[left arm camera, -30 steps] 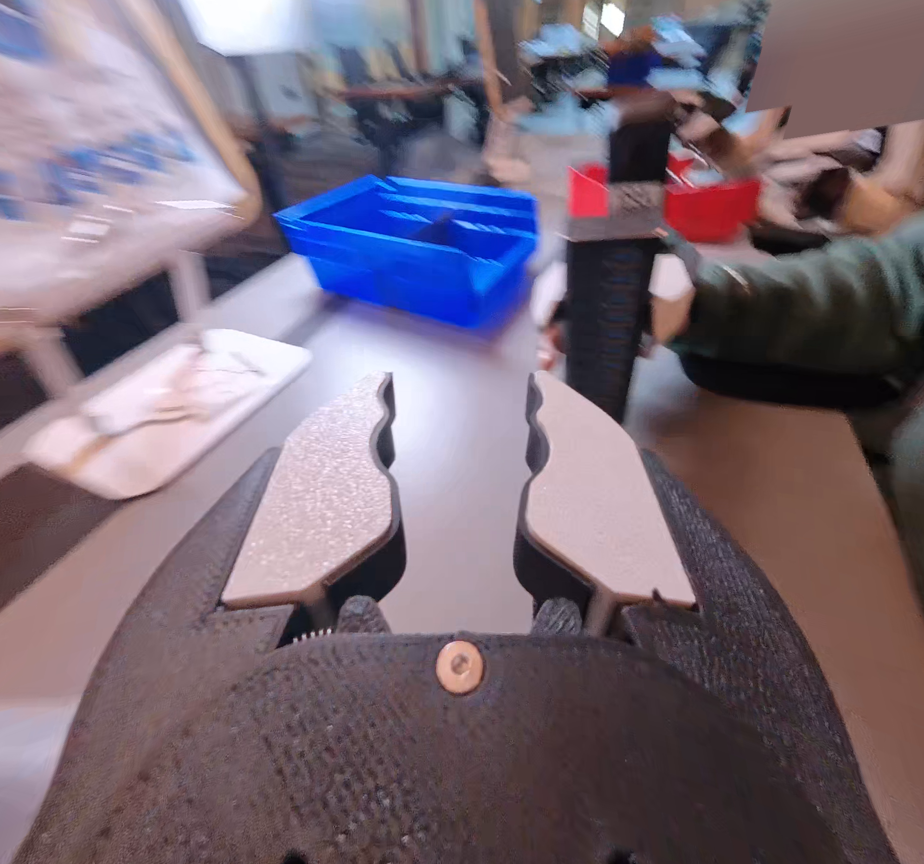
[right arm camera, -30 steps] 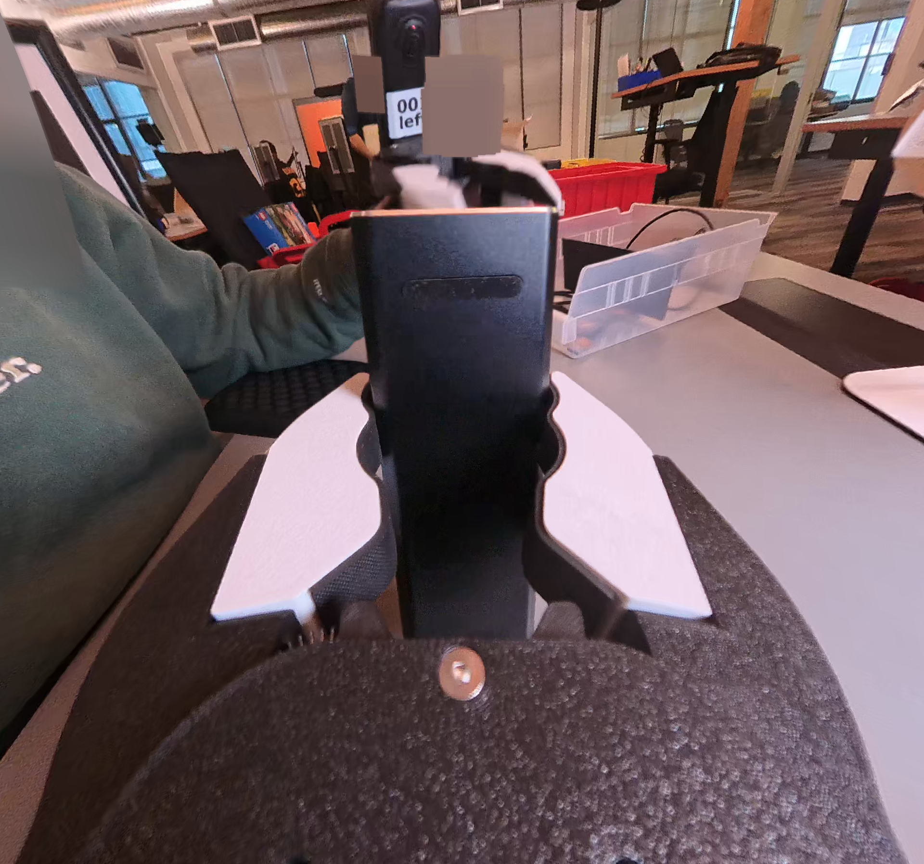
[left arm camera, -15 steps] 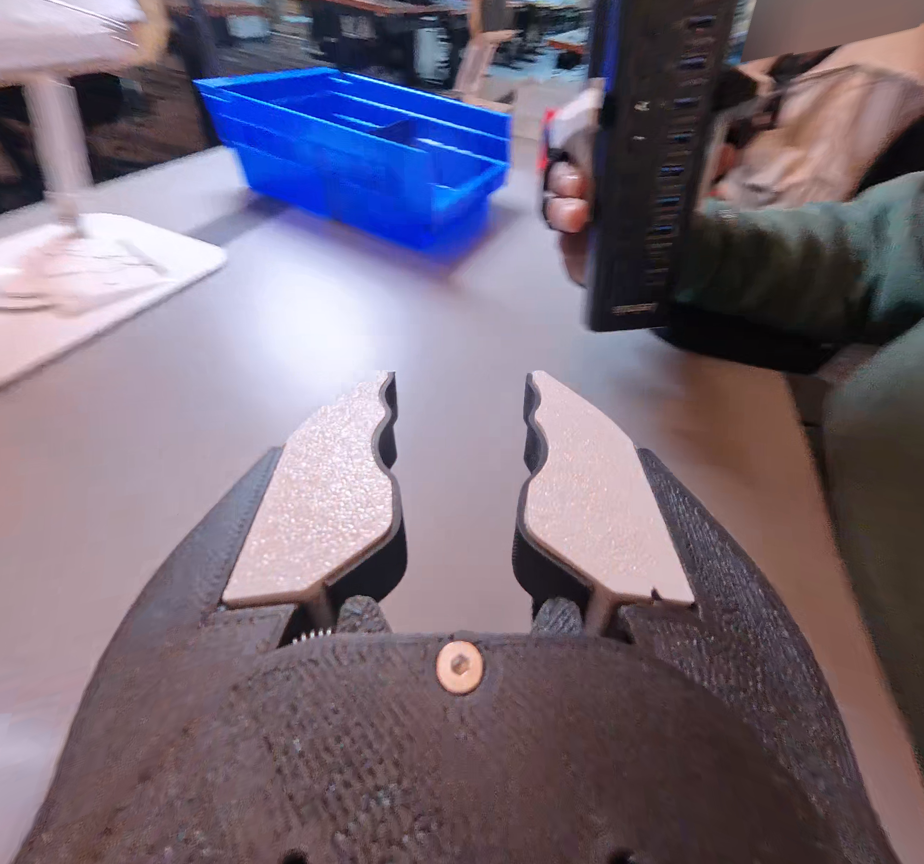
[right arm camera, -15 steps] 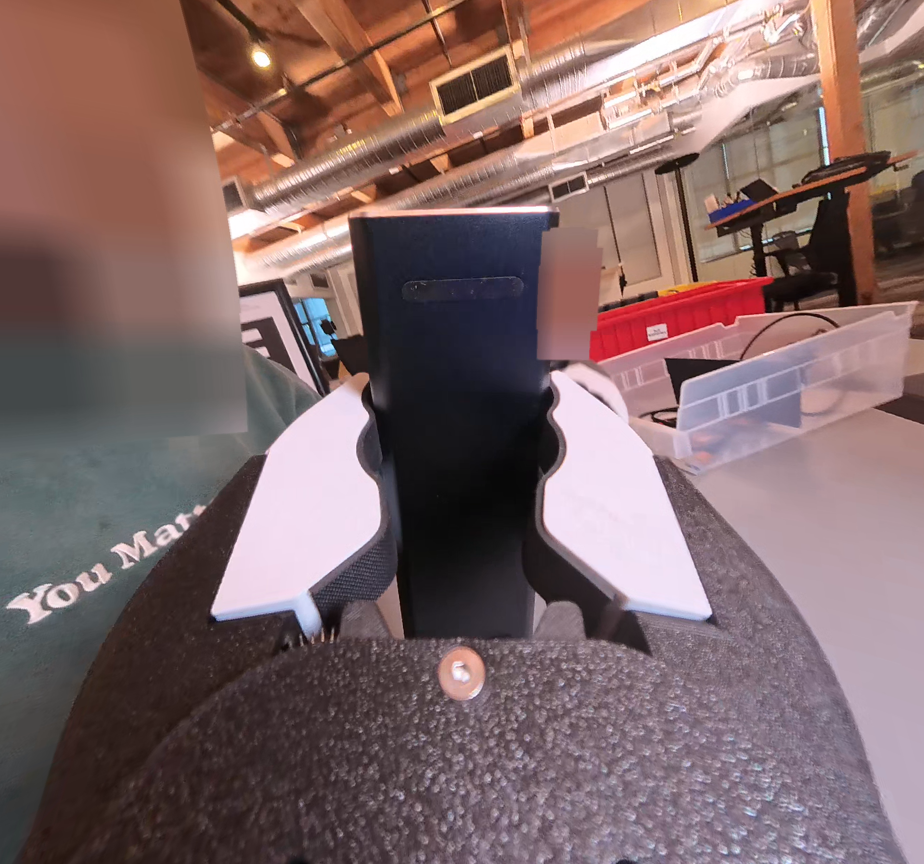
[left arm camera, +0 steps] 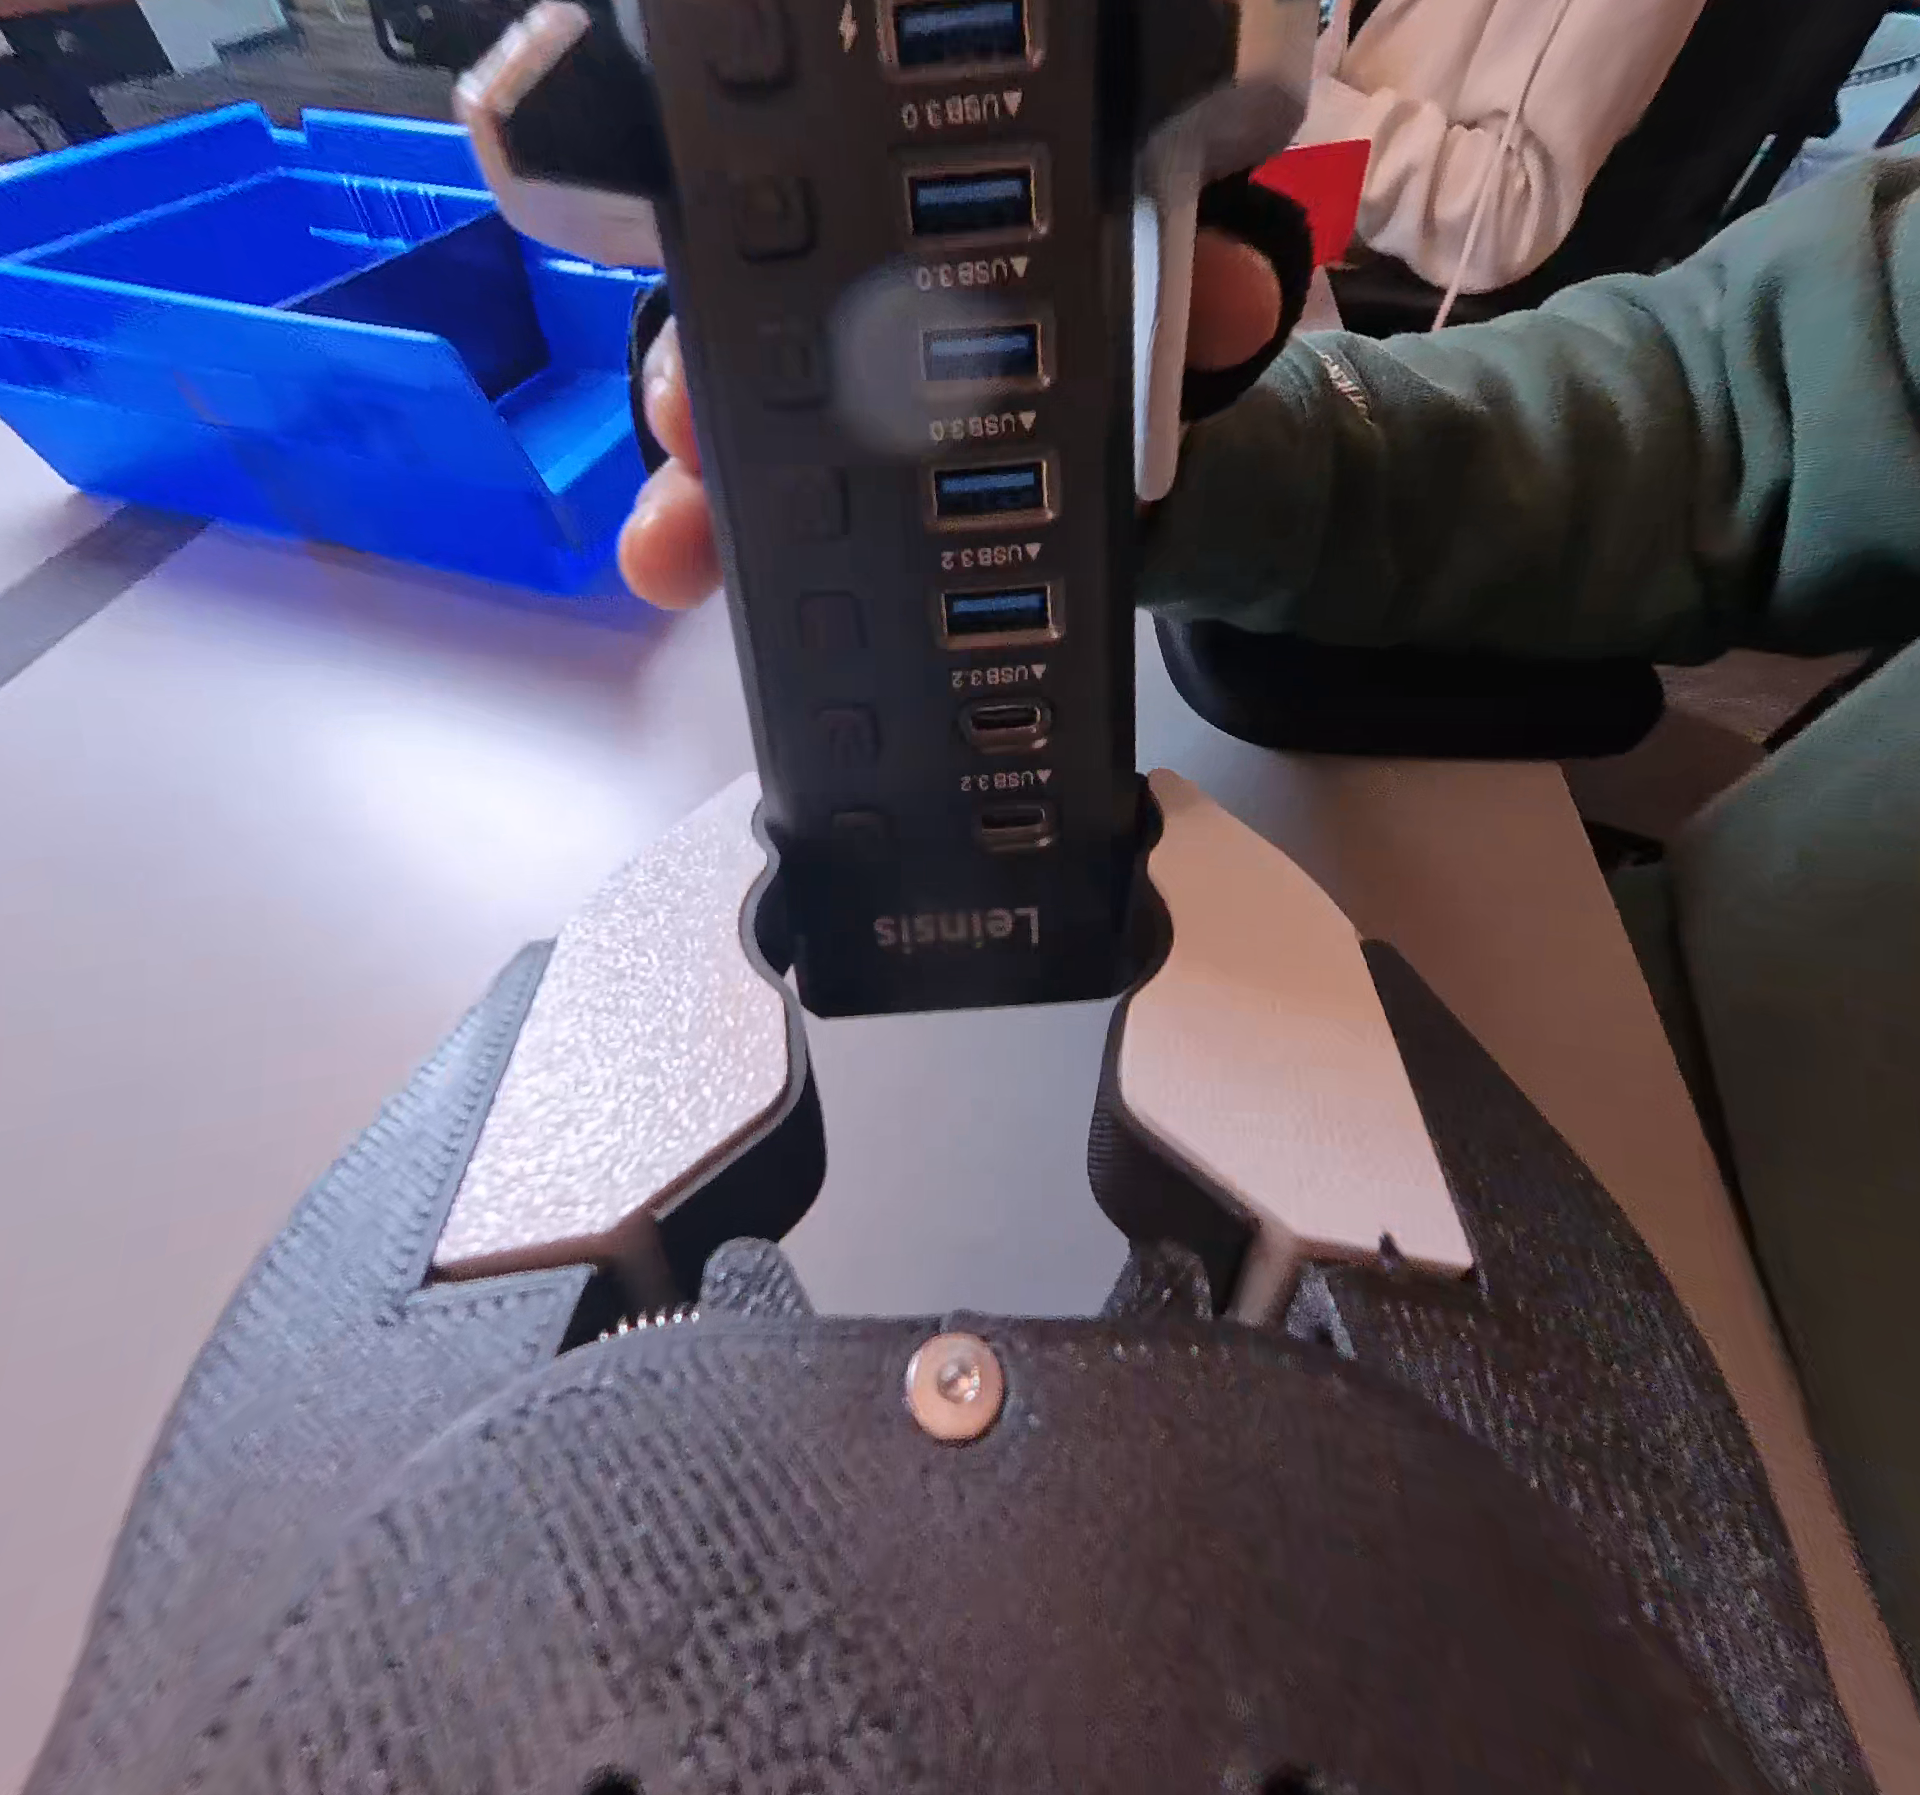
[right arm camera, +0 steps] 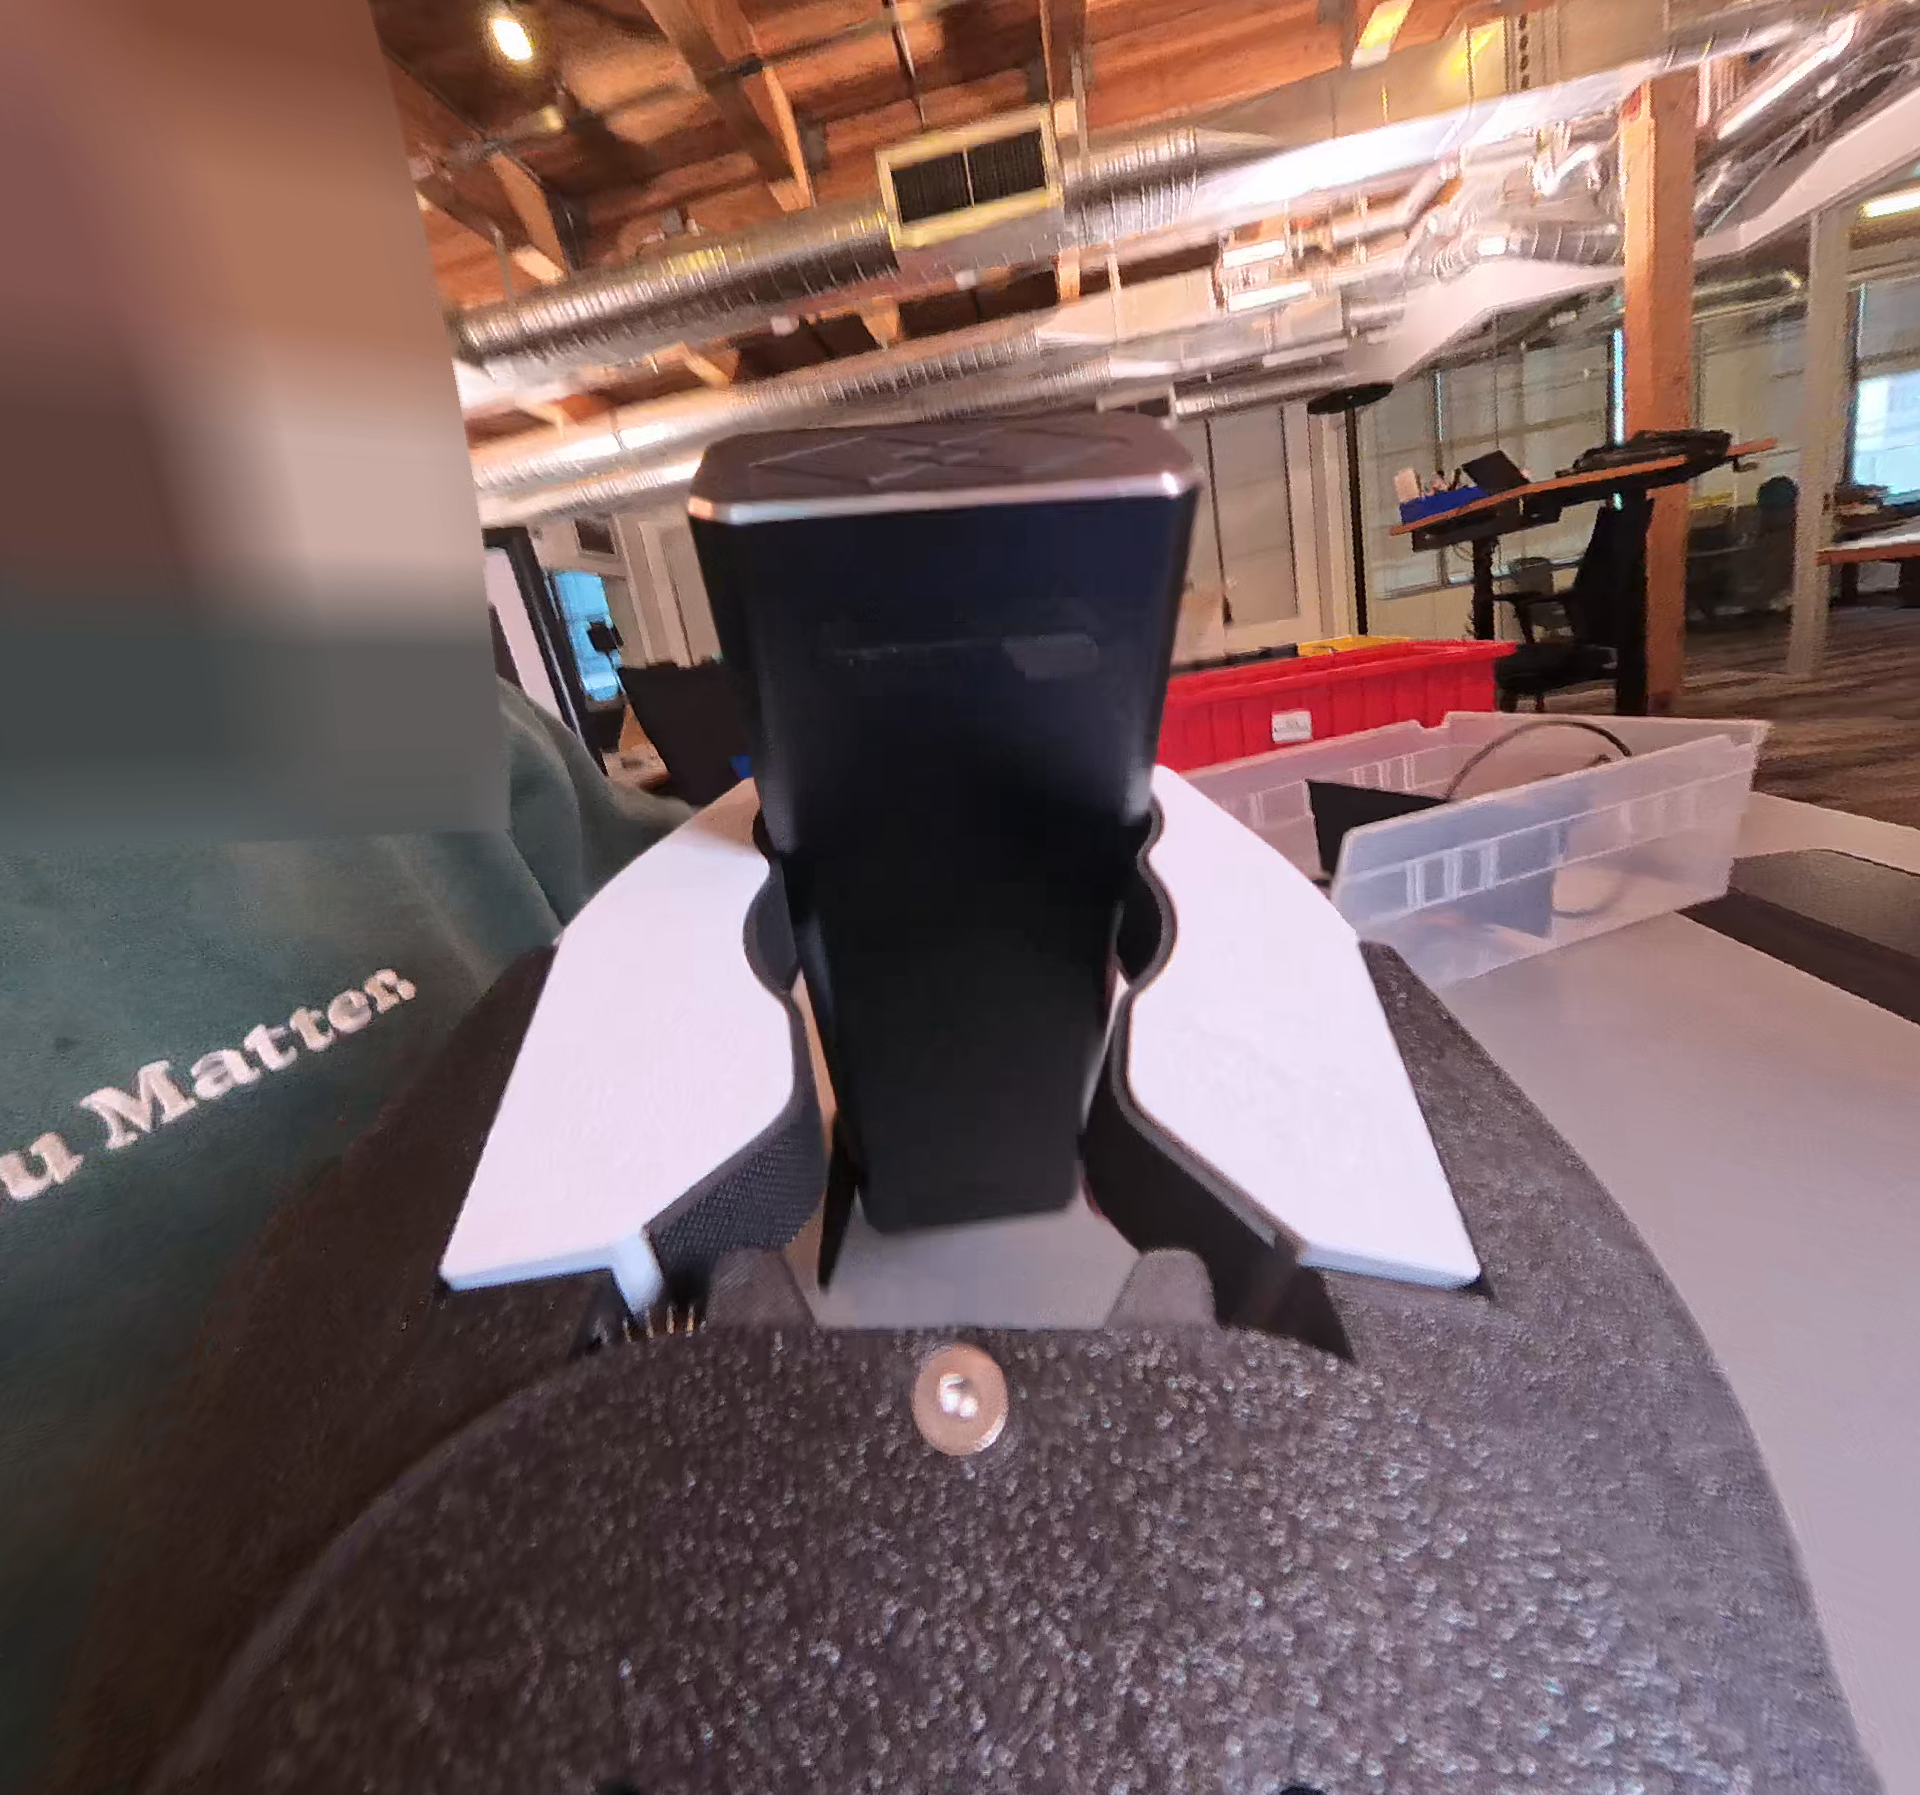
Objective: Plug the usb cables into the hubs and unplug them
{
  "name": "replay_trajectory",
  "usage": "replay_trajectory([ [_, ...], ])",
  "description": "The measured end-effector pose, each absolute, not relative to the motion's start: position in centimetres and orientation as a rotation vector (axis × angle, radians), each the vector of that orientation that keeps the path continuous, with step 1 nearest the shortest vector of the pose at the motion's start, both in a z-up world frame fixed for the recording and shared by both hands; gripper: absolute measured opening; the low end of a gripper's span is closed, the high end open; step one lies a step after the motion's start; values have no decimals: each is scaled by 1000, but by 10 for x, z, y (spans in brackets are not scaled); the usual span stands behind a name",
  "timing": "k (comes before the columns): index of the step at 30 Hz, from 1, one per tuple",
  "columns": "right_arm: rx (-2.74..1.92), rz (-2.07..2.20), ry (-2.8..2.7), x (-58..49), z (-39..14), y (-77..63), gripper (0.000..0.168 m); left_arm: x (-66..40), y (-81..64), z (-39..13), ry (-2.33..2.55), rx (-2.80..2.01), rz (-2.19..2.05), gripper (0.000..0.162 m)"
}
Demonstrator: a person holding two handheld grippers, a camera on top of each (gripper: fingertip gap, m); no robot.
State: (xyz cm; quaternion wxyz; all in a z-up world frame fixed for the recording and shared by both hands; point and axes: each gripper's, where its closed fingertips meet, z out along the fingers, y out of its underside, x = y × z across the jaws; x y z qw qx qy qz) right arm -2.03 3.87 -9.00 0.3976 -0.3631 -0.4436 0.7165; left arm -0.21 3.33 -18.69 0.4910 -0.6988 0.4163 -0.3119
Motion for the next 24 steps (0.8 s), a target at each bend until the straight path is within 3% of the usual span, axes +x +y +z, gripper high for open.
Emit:
replay_trajectory([
  [10, -1103, 1496, -1323, -42, -126, 40, 68, -22, 29, -179, 924, -1753, -922, 61],
  [20, -1187, 1431, -1388, -67, -152, 23, 89, -24, 21, -201, 1039, -1874, -881, 62],
  [24, -1186, 1472, -1332, -68, -149, 23, 79, -24, 17, -202, 1062, -1887, -891, 62],
])
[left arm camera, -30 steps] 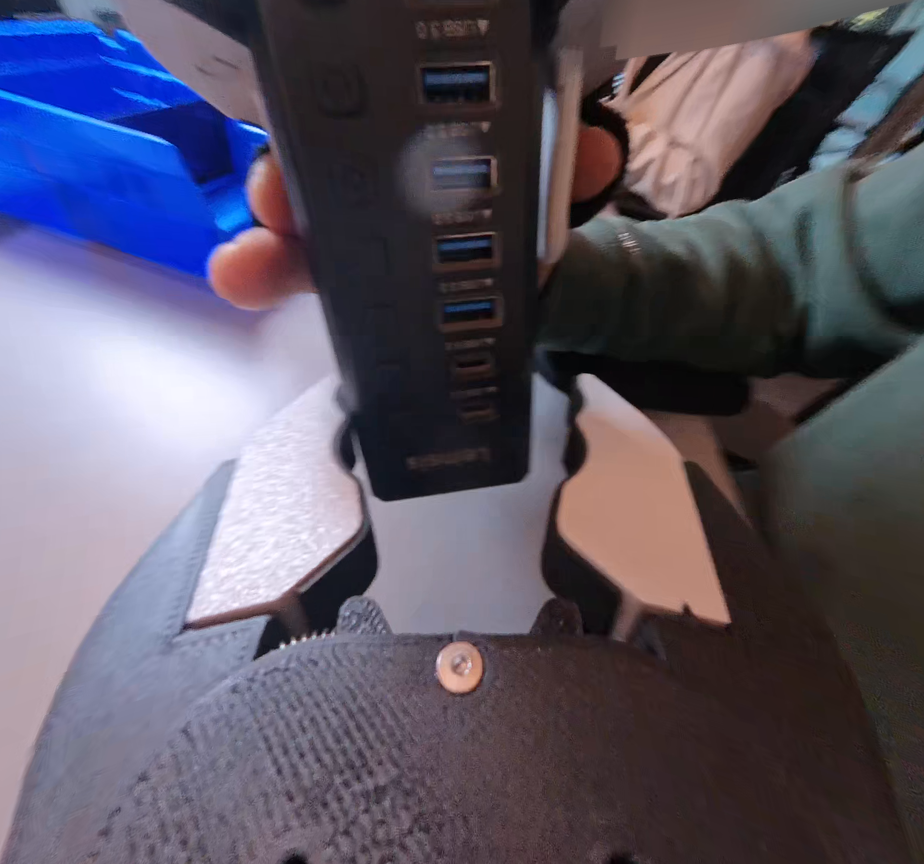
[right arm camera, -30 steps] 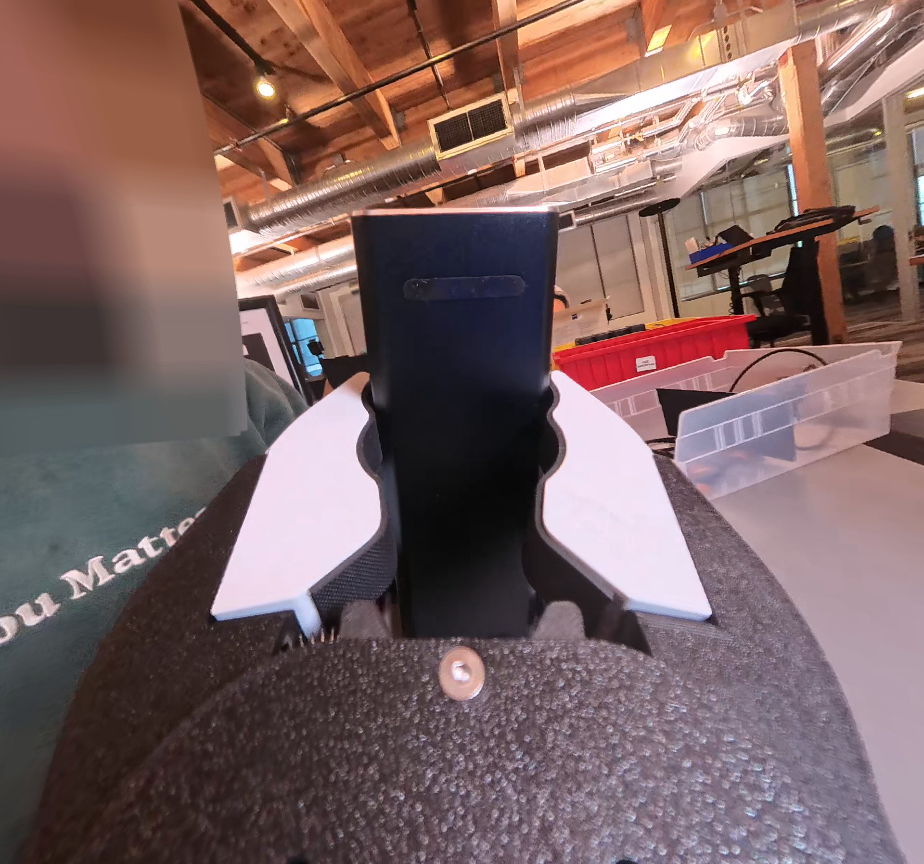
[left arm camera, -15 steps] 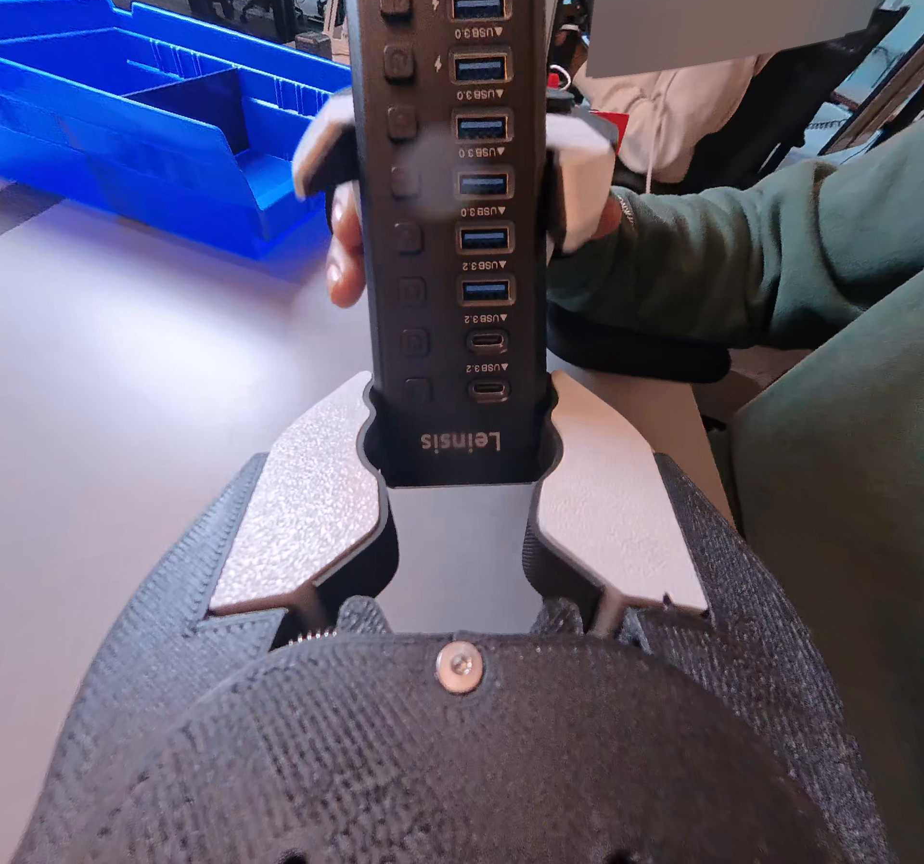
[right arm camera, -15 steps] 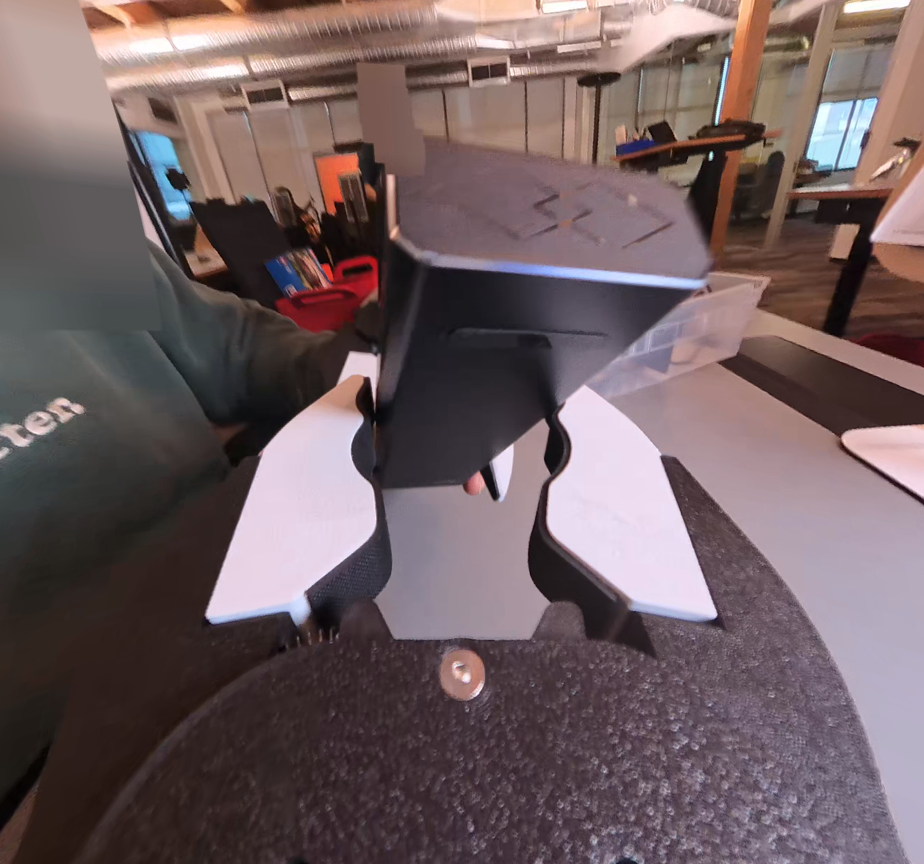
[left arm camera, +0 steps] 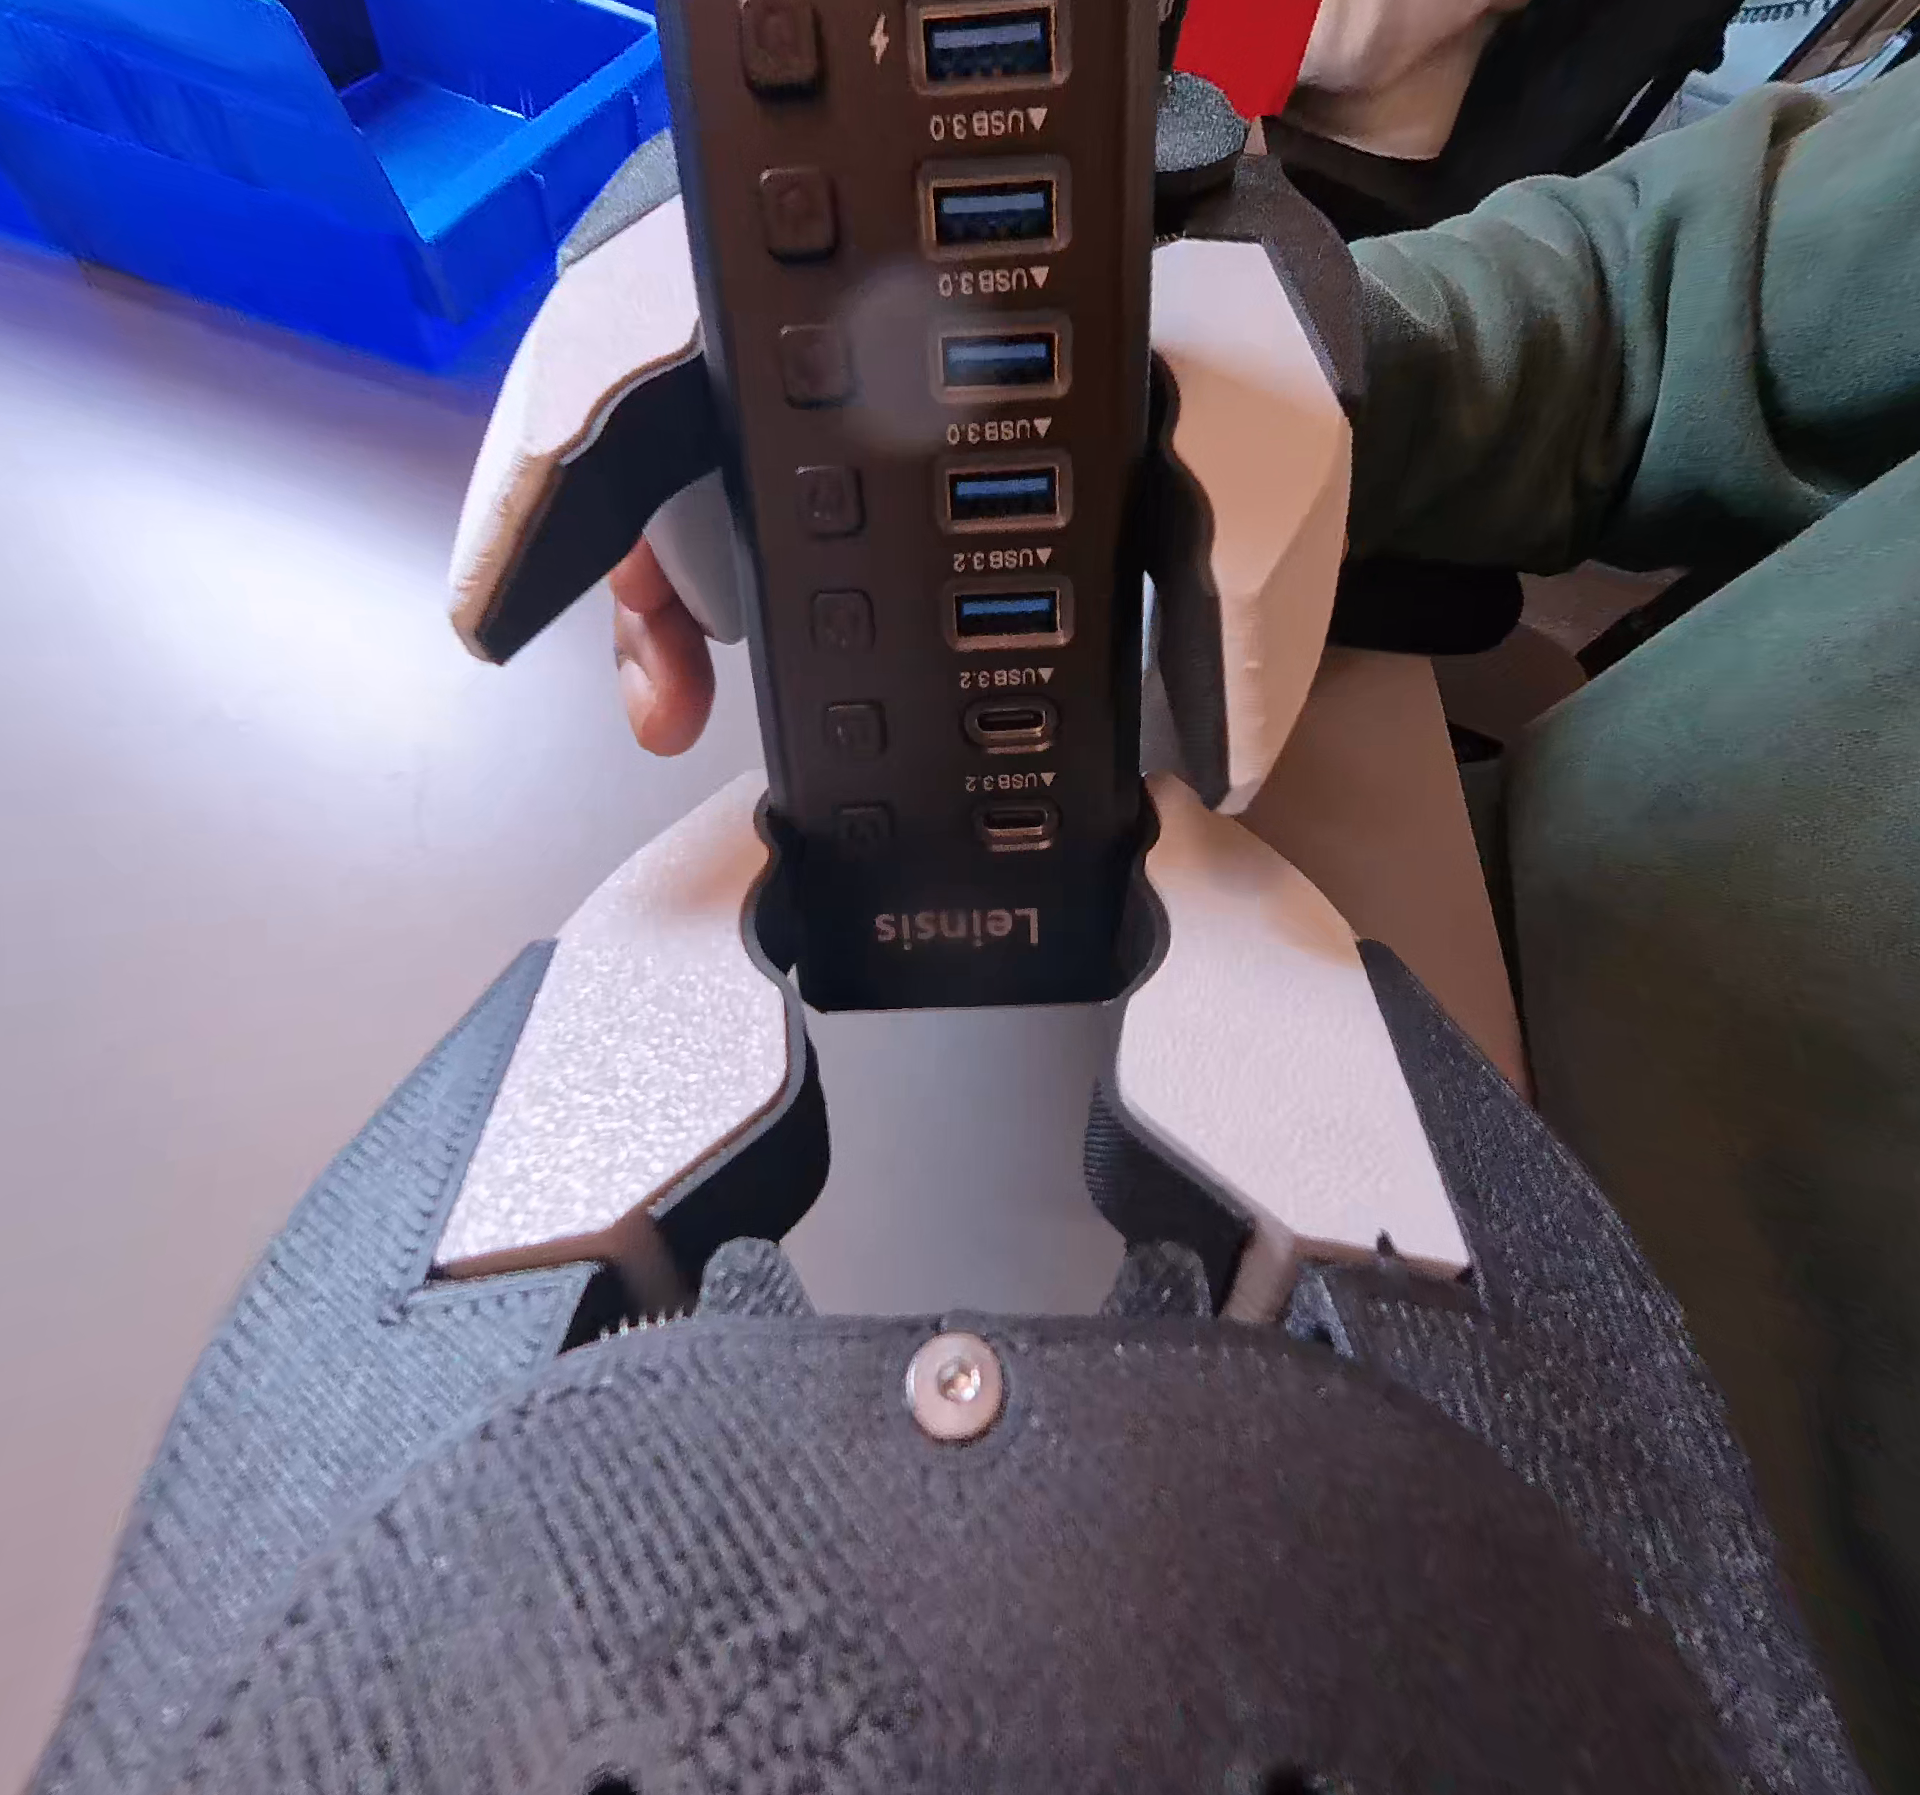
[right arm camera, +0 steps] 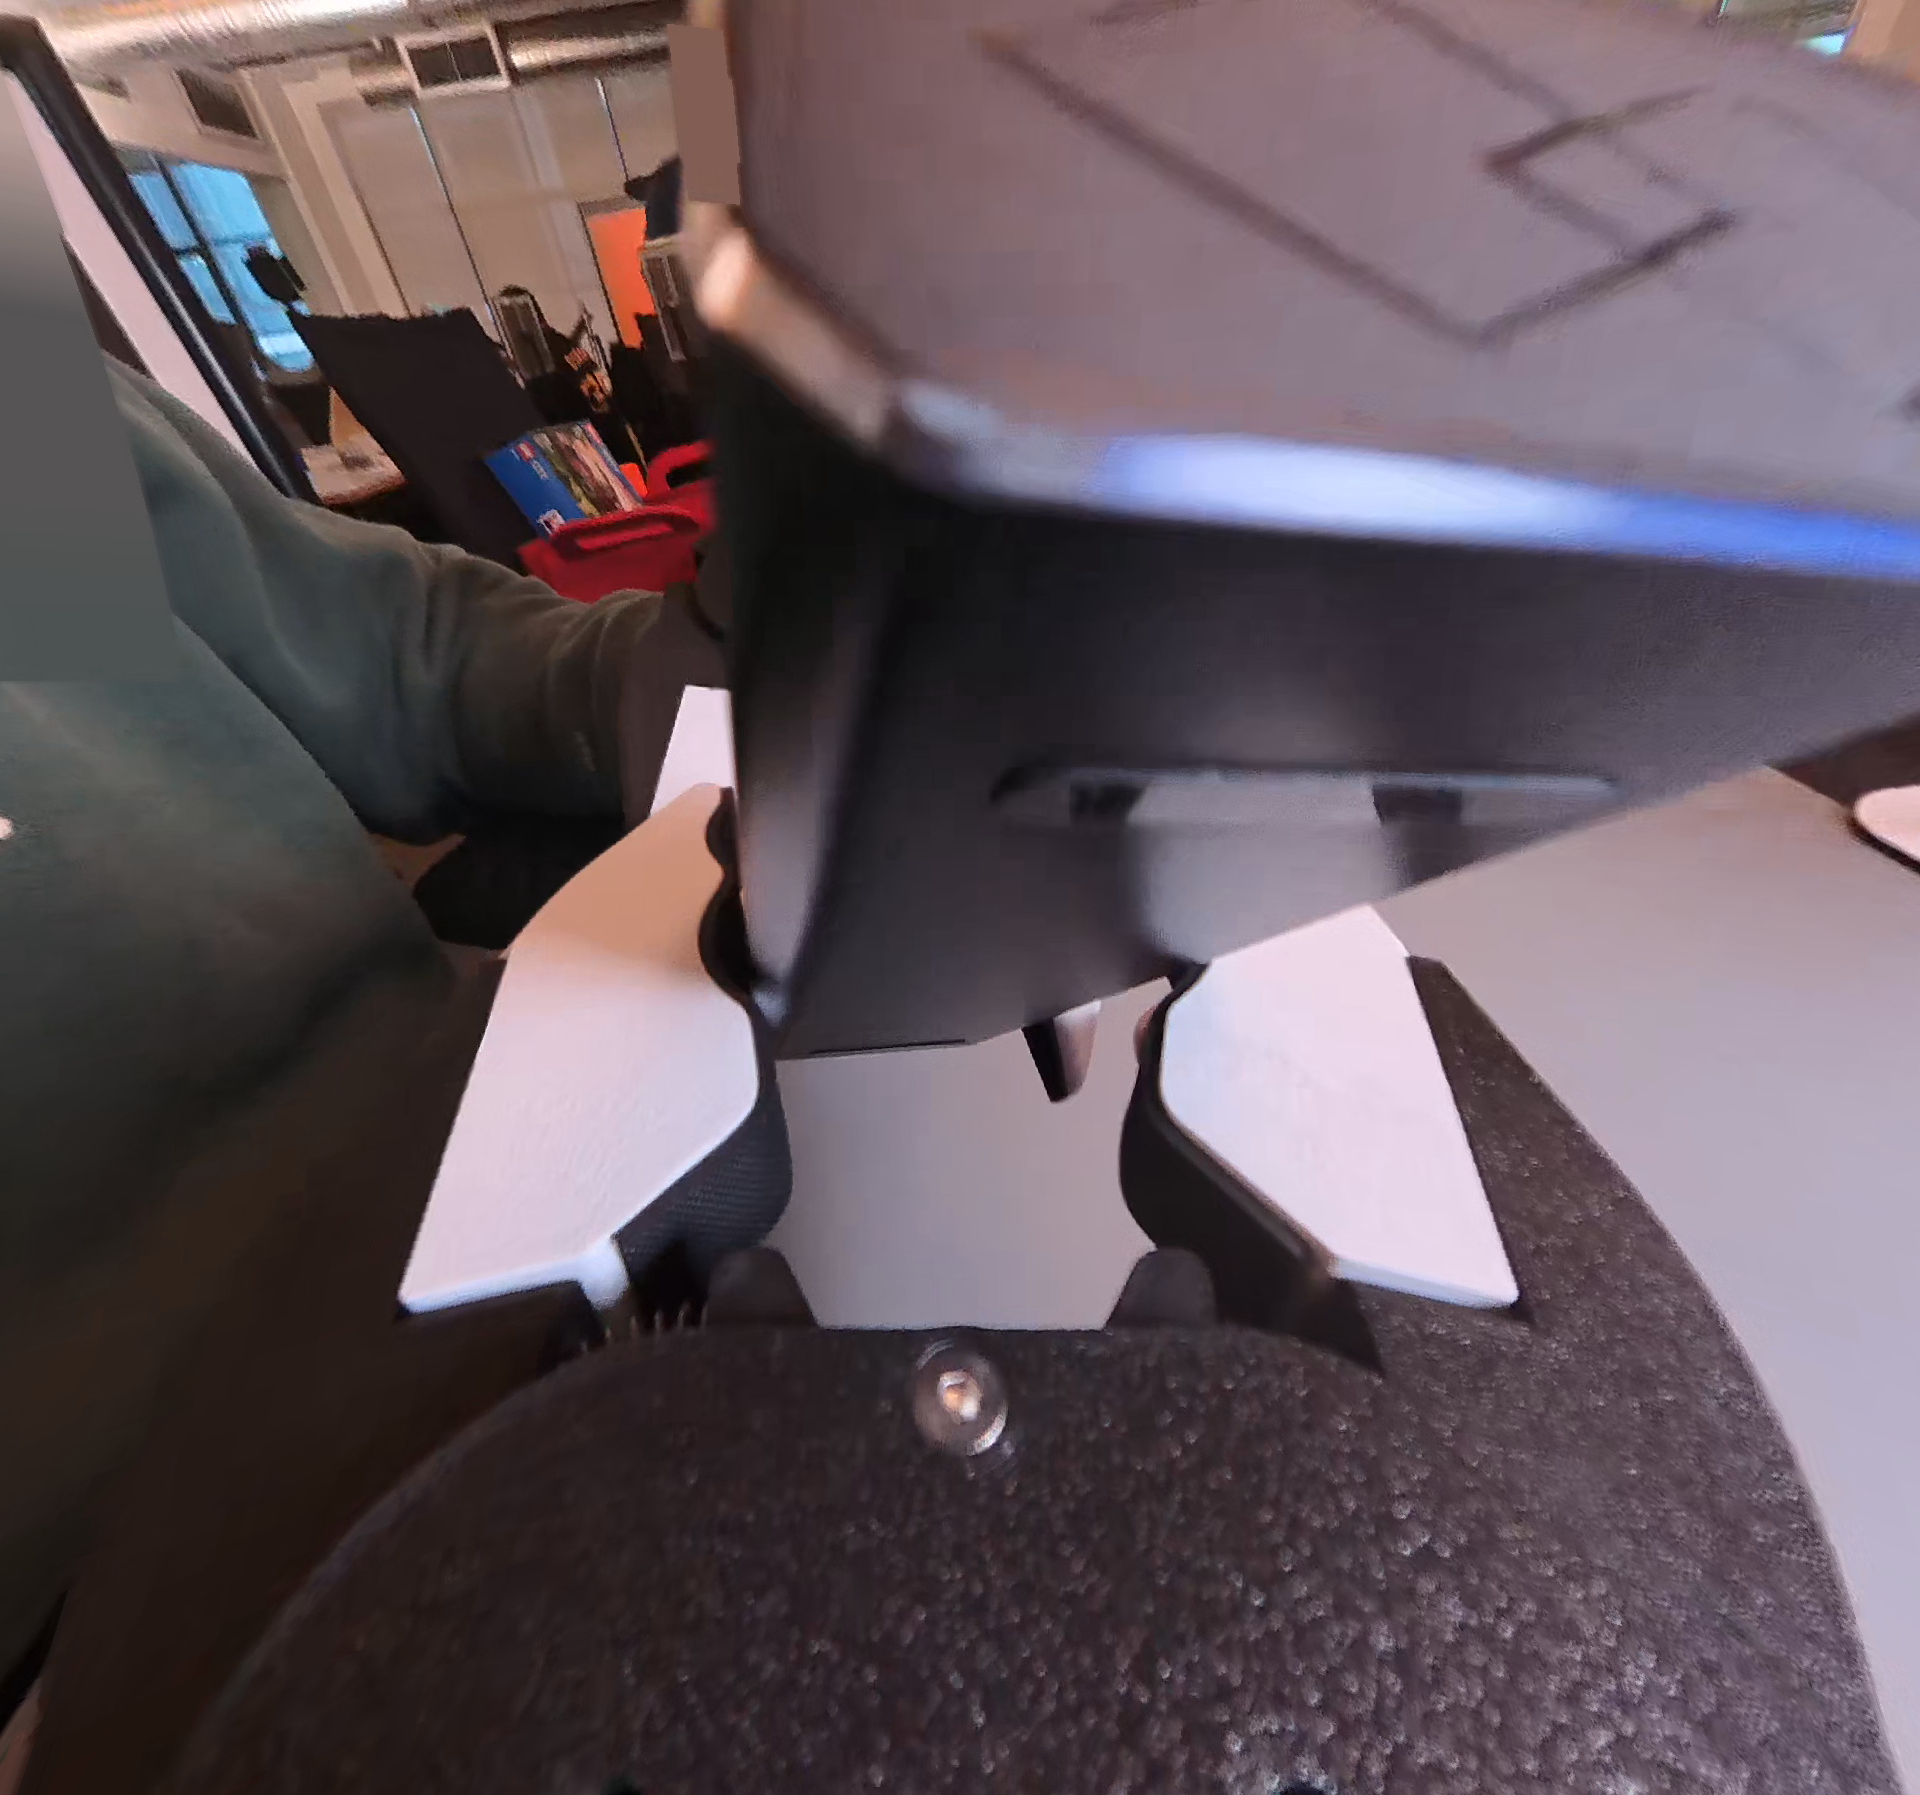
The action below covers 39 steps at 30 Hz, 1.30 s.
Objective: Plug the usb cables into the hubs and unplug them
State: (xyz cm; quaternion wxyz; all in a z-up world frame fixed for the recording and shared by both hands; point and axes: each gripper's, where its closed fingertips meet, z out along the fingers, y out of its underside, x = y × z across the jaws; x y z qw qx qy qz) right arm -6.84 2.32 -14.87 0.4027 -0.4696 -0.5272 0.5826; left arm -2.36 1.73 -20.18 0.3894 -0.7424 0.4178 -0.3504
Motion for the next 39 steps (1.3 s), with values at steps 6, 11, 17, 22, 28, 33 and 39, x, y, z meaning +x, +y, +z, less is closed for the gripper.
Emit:
replay_trajectory([
  [6, -1186, 1533, -1298, -70, -145, 17, 73, -22, 14, -202, 1070, -1861, -916, 61],
  [11, -1152, 1530, -1299, -68, -142, 17, 73, -22, 14, -197, 1055, -1795, -930, 61],
  [17, -1141, 1487, -1280, -59, -133, 27, 73, -59, 23, -168, 967, -1719, -882, 74],
  [22, -1138, 1397, -1236, -42, -116, 51, 73, -220, 73, -105, 604, -1728, -405, 65],
  [28, -1163, 1363, -1248, -25, -124, 57, 73, -387, 104, -180, 528, -2317, -29, 51],
  [33, -1183, 1353, -1239, -25, -129, 61, 73, -408, 95, -262, 875, -2691, 17, 39],
  [39, -1196, 1369, -1221, -22, -132, 64, 73, -414, 84, -279, 1159, -2798, 106, 23],
])
